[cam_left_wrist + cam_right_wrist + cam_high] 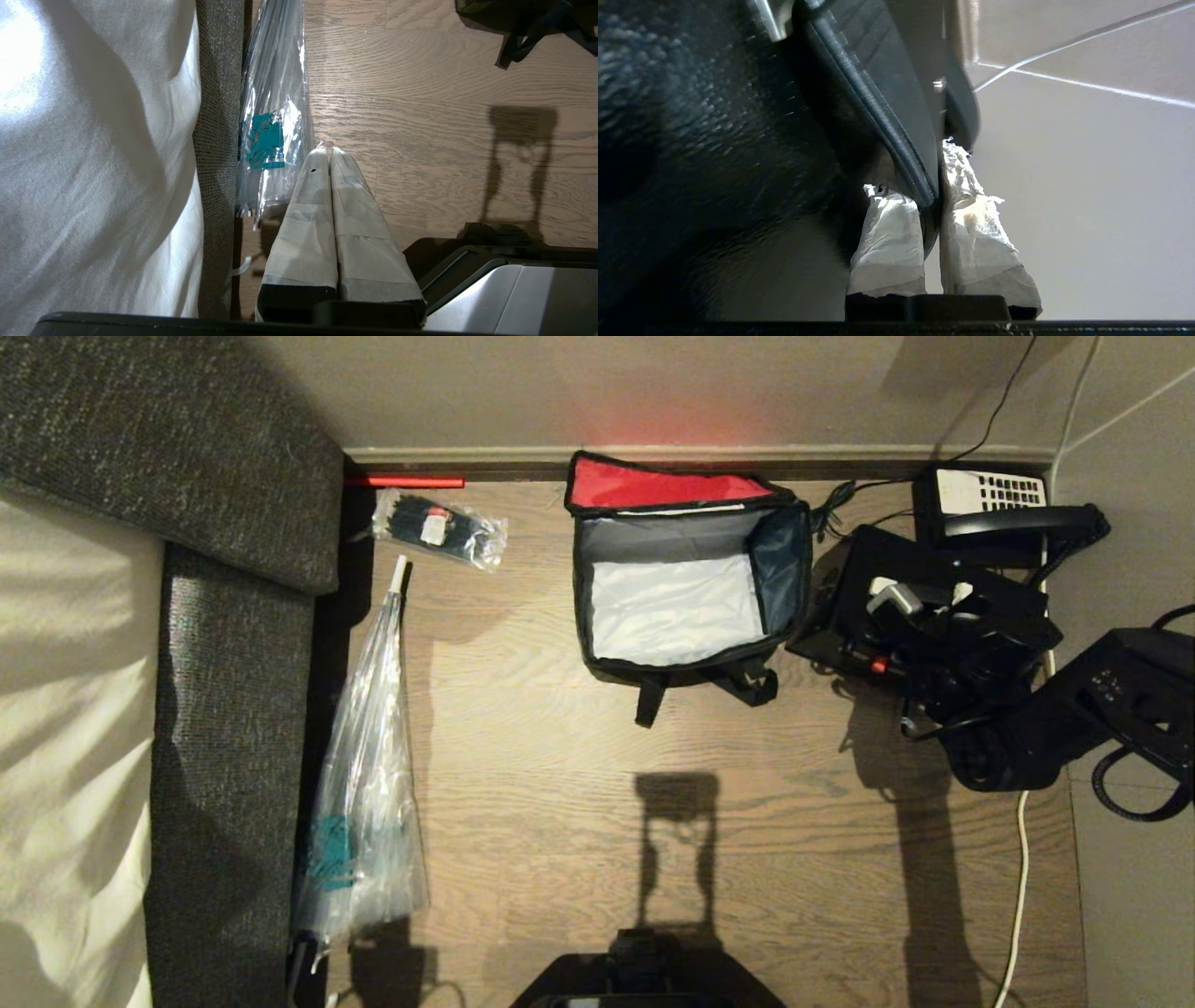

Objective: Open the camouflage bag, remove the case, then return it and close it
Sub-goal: Grip the handle again, then place the black box back

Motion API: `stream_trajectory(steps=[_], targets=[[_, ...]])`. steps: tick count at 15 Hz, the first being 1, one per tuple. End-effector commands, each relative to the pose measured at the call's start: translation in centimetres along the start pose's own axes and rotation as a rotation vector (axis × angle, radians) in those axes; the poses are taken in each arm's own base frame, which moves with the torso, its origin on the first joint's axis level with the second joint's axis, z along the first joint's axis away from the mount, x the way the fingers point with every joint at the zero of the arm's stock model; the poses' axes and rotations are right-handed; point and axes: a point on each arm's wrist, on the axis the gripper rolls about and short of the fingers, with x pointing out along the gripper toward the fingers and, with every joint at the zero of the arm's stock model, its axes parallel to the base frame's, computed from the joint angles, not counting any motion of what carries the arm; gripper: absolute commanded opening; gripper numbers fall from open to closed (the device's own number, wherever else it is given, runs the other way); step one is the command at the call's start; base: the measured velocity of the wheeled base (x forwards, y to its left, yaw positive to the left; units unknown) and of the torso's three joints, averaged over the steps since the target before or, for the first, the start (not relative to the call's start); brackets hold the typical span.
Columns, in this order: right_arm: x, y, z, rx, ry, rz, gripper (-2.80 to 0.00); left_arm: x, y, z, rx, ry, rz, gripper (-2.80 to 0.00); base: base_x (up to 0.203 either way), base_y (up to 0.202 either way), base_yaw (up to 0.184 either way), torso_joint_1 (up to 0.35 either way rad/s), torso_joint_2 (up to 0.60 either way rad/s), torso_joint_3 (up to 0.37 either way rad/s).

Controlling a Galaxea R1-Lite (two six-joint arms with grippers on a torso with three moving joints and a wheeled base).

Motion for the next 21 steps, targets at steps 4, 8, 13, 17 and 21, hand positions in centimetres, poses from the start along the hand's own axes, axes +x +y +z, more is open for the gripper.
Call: stream_trajectory(steps=[4, 8, 13, 17, 21], targets=[[-0.1, -6.7, 1.7, 0.000, -0.063, -0.124, -2.80, 0.0, 0.0, 0.0, 0.000, 0.002, 0.000, -2.80, 0.000, 0.000, 0.000, 0.000, 0.00, 0.000], [-1.1, -8.8, 1.7, -0.023, -0.071, -0.132, -2.80, 0.0, 0.0, 0.0, 0.000, -0.001, 0.000, -2.80, 0.000, 0.000, 0.000, 0.000, 0.00, 0.000], [-1.9, -11.8, 2.3, -0.038, -0.093, -0.174, -2.80, 0.0, 0.0, 0.0, 0.000, 0.000, 0.000, -2.80, 0.000, 0.000, 0.000, 0.000, 0.00, 0.000], [-2.8, -14.2, 3.7, -0.038, -0.123, -0.219, -2.80, 0.0, 0.0, 0.0, 0.000, 0.001, 0.000, -2.80, 0.000, 0.000, 0.000, 0.000, 0.00, 0.000], [-3.9, -17.0, 5.0, -0.037, -0.158, -0.274, -2.80, 0.0, 0.0, 0.0, -0.001, 0.000, 0.000, -2.80, 0.000, 0.000, 0.000, 0.000, 0.00, 0.000]])
